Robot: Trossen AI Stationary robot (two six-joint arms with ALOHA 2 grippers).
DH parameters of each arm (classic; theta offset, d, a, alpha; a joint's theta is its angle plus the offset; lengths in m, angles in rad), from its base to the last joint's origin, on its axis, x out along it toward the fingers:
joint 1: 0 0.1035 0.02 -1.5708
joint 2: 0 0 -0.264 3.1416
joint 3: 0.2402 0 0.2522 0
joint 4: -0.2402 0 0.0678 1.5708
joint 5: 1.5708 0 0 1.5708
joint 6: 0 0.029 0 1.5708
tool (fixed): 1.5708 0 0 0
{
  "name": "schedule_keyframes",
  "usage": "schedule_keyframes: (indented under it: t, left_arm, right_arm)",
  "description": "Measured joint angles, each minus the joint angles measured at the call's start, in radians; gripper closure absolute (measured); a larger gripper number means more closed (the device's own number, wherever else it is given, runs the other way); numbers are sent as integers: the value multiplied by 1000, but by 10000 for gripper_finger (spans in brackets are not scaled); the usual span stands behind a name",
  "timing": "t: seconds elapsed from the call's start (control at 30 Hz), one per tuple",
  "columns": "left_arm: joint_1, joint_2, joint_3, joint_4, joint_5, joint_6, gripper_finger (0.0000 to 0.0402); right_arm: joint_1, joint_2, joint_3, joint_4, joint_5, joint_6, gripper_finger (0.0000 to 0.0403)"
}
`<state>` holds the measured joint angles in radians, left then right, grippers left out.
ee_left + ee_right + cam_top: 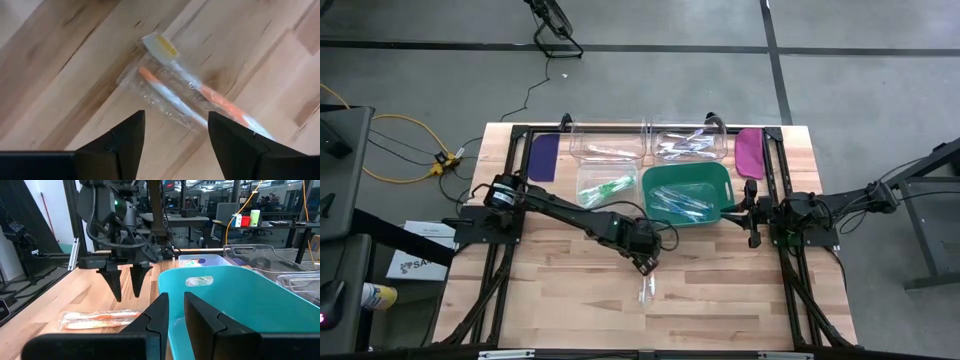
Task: Pick & Place Toothbrushes
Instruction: Put the orange toothbrush into the left transparent bin
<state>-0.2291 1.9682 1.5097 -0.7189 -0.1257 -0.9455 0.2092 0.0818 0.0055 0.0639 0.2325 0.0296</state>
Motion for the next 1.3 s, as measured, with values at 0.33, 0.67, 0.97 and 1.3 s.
schedule_keyframes:
  t: [0.33, 0.67, 0.97, 1.3]
  left_arm:
    - [0, 42, -2, 24, -47, -135, 192]
    - [0, 82, -2, 53, -48, -151, 192]
    - [0, 80, 2, -17, -68, -152, 192]
    - [0, 80, 1, -36, -69, -136, 192]
  right_arm:
    - [0, 0, 0, 0, 0, 0, 350]
    - [0, 0, 0, 1, 0, 0, 350]
    - [0, 0, 0, 1, 0, 0, 350]
    - [0, 0, 0, 1, 0, 0, 350]
